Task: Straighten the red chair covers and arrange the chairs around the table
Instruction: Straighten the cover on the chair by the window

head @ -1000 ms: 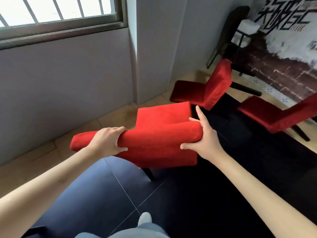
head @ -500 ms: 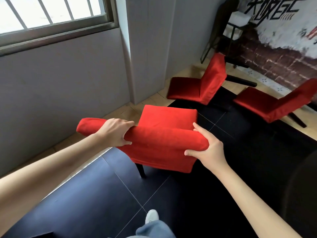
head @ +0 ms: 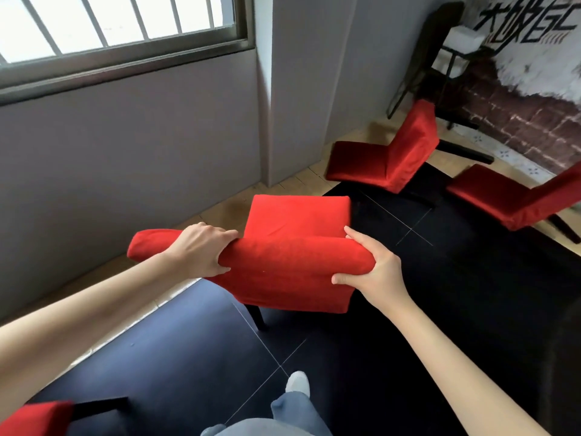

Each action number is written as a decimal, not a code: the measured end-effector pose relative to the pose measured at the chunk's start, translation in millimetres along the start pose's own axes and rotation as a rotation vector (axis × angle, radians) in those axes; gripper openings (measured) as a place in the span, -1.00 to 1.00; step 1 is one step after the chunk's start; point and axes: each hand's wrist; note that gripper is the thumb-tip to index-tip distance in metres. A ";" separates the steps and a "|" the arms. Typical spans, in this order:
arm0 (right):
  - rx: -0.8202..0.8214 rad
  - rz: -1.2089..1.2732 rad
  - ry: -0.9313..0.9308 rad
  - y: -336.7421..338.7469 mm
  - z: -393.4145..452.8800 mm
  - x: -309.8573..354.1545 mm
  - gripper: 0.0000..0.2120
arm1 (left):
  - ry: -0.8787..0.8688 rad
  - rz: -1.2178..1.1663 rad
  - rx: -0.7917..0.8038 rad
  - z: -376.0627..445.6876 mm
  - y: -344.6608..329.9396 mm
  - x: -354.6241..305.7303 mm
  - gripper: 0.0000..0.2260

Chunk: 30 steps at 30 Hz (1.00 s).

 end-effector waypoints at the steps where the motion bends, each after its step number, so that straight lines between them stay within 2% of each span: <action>1: 0.002 0.001 0.007 -9.3 -2.5 5.0 -0.18 | -0.001 0.004 0.008 -10.2 -3.4 7.1 -0.51; 8: 0.036 -0.073 0.045 -66.3 22.2 45.2 -0.23 | 0.083 -0.013 0.021 -67.1 -22.6 58.5 -0.62; 14: 0.092 -0.151 0.072 -98.7 54.3 74.2 -0.34 | 0.128 0.031 0.040 -88.3 -35.7 101.7 -0.62; 18: 0.036 -0.117 0.073 -118.5 55.0 84.1 -0.36 | 0.130 0.061 0.029 -81.2 -24.7 131.7 -0.59; 21: -0.051 -0.077 0.037 -127.2 39.9 79.4 -0.36 | 0.058 0.085 0.025 -64.9 -11.8 142.4 -0.57; 25: -0.158 -0.042 -0.015 -138.8 16.1 72.3 -0.34 | -0.039 0.192 0.015 -43.8 4.4 143.0 -0.59; 30: -0.192 0.021 -0.075 -169.4 -22.9 68.8 -0.34 | -0.076 0.314 0.071 -51.2 3.8 134.8 -0.56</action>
Point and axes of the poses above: each hand's wrist, its own z-axis towards the middle knuckle, its own y-axis out of the back of the hand, x = y × z, and after that the axes turned 10 degrees about x, right-handed
